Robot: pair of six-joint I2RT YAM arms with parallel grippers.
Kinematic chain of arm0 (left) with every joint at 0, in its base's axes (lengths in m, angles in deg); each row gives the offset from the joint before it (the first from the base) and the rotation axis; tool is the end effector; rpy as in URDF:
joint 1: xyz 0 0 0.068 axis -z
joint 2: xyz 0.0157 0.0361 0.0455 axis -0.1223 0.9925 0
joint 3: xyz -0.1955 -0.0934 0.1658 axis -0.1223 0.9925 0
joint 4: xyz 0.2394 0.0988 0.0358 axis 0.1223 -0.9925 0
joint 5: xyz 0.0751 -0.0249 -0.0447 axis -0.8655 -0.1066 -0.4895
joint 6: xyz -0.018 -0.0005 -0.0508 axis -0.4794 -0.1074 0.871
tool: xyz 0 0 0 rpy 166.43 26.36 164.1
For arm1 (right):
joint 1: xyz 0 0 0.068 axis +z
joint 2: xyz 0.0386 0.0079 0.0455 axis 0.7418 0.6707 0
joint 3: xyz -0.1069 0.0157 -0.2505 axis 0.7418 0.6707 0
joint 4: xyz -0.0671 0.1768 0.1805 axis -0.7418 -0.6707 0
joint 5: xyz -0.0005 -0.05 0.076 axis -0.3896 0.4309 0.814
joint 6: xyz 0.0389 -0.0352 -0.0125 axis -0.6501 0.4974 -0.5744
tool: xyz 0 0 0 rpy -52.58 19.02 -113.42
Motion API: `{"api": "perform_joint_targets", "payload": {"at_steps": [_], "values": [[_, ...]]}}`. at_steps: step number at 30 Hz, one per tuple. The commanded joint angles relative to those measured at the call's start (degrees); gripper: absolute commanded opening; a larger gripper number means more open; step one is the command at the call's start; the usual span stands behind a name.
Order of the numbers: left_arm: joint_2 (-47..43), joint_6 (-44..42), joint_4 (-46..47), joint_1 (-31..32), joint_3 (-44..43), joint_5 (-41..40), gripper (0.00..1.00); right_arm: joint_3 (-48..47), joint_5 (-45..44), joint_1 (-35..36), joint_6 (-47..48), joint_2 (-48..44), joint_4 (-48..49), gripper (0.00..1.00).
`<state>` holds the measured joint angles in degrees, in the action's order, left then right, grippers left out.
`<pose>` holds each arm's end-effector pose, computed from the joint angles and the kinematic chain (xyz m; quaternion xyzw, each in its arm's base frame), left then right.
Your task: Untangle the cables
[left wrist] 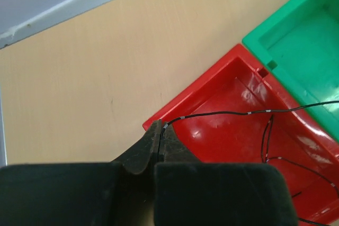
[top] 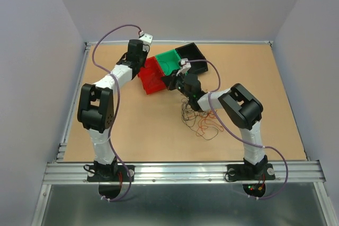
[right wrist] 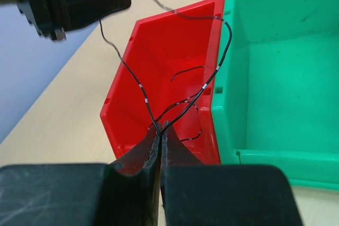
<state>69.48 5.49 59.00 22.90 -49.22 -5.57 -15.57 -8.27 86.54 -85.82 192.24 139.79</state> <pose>0.4353 -0.1185 0.2703 0.1806 0.8077 0.0557 0.5585 0.3517 0.2816 0.1681 -0.0846 0.7105 0.3716 0.5916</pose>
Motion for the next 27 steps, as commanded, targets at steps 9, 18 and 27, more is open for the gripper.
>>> {"api": "perform_joint_targets", "payload": {"at_steps": [9, 18, 27], "values": [[6.5, -8.4, -8.6, 1.3, -0.5, 3.6, 0.12, 0.0, 1.4, -0.4, 0.4, -3.4, 3.6, 0.01], [9.4, -7.5, -9.3, 1.3, -2.8, 7.8, 0.36, -3.3, 5.6, -0.4, 0.4, -0.8, 2.5, 0.01], [-3.1, -4.3, -4.3, -1.9, 3.3, 16.1, 0.50, -5.5, 6.1, 0.5, 2.0, -0.3, -0.5, 0.00]]}}
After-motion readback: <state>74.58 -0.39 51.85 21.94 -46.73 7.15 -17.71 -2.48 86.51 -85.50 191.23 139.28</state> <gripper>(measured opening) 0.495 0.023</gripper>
